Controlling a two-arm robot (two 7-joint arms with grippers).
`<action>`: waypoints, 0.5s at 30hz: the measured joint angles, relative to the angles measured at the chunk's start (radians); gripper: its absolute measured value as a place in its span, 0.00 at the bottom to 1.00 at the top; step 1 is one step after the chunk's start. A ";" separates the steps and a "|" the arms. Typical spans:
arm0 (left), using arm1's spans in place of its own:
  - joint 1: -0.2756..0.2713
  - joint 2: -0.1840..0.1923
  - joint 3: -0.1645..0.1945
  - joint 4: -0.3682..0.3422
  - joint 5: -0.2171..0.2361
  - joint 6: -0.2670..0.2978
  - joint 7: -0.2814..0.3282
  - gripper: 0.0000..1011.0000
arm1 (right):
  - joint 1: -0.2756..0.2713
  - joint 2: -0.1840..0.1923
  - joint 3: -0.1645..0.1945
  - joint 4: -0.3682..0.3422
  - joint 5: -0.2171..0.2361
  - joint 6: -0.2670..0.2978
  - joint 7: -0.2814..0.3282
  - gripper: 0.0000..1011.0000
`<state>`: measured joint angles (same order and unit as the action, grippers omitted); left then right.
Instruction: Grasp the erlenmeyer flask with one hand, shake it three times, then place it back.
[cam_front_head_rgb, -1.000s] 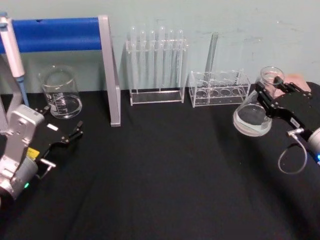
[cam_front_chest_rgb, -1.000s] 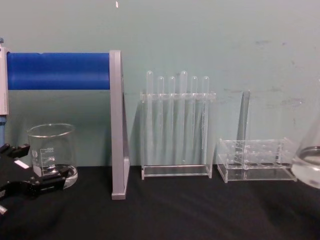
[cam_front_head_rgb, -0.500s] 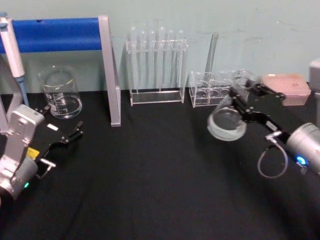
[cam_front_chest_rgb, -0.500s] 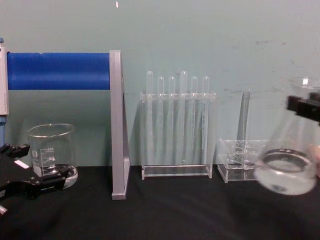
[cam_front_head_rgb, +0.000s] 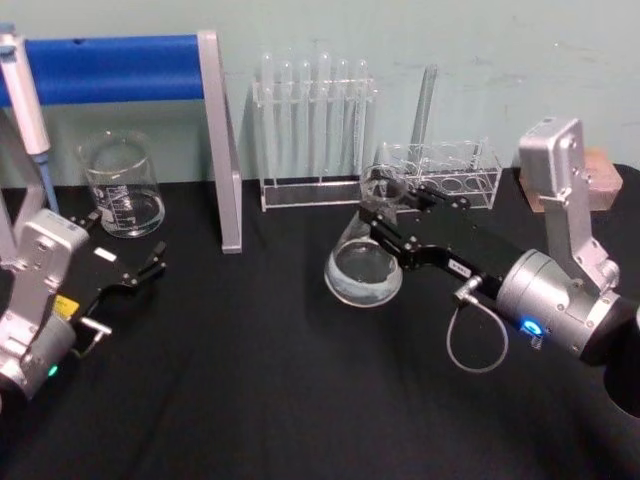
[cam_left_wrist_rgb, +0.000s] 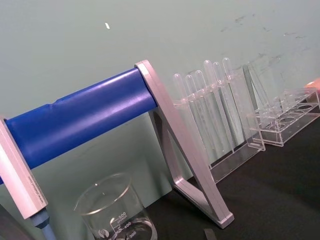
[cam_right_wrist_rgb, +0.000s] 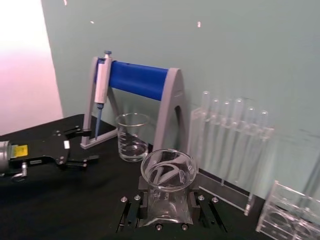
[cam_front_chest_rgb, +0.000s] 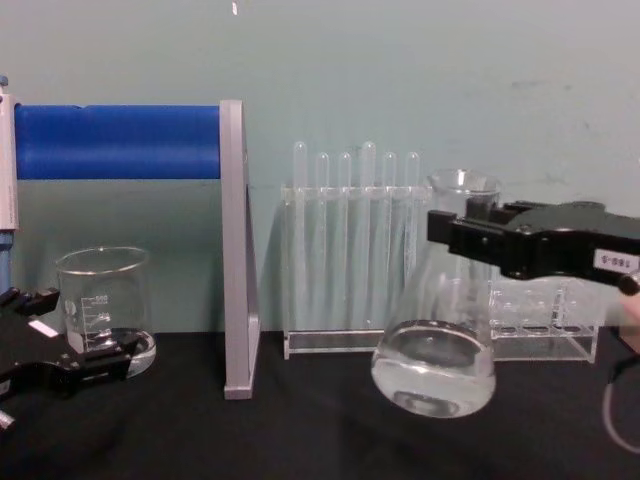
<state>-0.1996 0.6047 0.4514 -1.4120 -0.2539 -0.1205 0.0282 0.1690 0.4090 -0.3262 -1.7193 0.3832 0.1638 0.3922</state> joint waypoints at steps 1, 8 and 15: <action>0.000 0.000 0.000 0.000 0.000 0.000 0.000 0.99 | 0.004 0.001 -0.004 0.003 0.002 -0.002 0.002 0.44; 0.000 0.000 0.000 0.000 0.000 0.000 0.000 0.99 | 0.028 0.008 -0.028 0.023 0.017 -0.013 0.011 0.44; 0.000 0.000 0.000 0.000 0.000 0.000 0.000 0.99 | 0.043 0.013 -0.038 0.038 0.033 -0.016 0.010 0.44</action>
<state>-0.1995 0.6047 0.4514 -1.4120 -0.2539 -0.1205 0.0283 0.2122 0.4223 -0.3641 -1.6817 0.4164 0.1478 0.4024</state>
